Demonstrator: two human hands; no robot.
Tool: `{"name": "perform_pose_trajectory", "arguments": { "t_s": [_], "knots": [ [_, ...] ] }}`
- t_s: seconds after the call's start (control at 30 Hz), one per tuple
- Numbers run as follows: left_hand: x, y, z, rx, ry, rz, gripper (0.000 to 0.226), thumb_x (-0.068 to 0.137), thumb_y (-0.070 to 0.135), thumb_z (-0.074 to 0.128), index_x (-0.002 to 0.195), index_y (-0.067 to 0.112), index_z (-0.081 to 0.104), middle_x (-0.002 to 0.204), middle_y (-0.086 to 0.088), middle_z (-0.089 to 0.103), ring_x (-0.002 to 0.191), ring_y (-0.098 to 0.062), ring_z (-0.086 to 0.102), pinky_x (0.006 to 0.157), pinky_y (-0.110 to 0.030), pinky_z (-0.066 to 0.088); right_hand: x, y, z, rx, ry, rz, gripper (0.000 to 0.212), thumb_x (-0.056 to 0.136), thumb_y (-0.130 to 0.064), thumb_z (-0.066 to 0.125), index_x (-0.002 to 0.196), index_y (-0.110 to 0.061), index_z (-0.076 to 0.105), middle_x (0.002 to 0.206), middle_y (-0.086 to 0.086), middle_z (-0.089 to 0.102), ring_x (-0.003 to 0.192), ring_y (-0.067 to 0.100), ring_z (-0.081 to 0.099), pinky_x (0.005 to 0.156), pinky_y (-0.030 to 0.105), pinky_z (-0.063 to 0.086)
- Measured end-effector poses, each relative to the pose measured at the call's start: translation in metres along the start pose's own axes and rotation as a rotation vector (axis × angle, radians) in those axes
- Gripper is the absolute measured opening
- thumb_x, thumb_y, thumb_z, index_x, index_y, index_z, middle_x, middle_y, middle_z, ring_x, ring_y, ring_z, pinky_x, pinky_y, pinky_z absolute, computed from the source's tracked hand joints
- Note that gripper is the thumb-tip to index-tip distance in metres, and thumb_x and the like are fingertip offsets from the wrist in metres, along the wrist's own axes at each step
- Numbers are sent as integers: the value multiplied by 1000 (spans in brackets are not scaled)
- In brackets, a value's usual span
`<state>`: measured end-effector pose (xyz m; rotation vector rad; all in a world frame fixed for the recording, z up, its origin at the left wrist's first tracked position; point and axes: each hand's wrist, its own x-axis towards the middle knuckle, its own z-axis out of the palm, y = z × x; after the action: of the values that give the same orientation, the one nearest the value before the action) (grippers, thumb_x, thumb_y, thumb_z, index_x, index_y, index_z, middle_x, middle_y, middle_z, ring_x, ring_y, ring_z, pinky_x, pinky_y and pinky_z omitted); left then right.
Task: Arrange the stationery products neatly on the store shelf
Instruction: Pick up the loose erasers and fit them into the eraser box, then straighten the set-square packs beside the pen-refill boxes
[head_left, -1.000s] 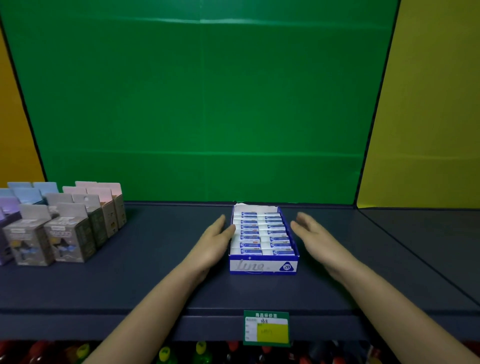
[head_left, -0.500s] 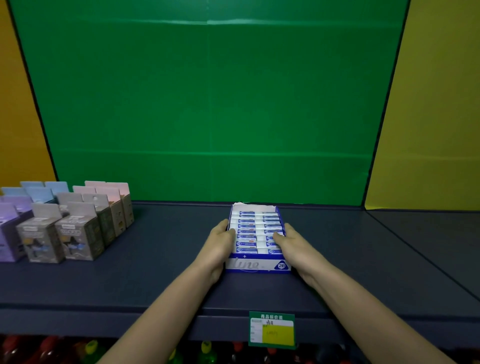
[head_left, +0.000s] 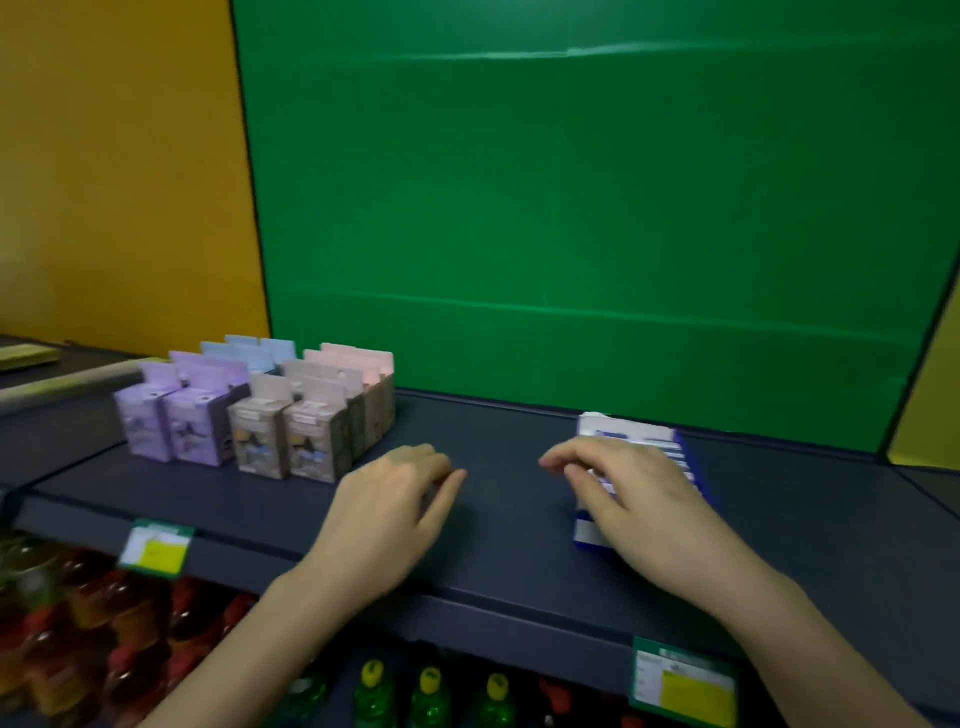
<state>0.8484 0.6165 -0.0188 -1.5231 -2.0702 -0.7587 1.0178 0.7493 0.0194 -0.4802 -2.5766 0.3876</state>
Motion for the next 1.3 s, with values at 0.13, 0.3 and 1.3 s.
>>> {"name": "perform_pose_trajectory", "arguments": {
  "t_s": [0.13,0.3,1.3],
  "knots": [
    [-49,-61,-44,116,32,-113,31,84,49,32,61,28,36,59,9,45,65,-17,58,53,-25,35,19,-57,44,11,-86,-130,20,92,-33,45,106,-35,59,109,-21,63,104,8,58,91,34,46],
    [-103,-144,-91,198,71,-203,32,82,50,32,63,26,38,60,11,42,65,-17,57,53,-28,35,52,-137,112,83,-138,-239,21,90,-35,47,108,-34,58,110,-19,63,103,9,58,89,34,48],
    [-257,-690,-341,432,178,-648,31,84,47,37,93,26,57,83,14,55,81,-11,56,69,-31,47,399,-649,492,285,-329,-432,23,91,-25,47,107,-26,64,116,0,65,108,23,57,91,40,50]
  ]
}}
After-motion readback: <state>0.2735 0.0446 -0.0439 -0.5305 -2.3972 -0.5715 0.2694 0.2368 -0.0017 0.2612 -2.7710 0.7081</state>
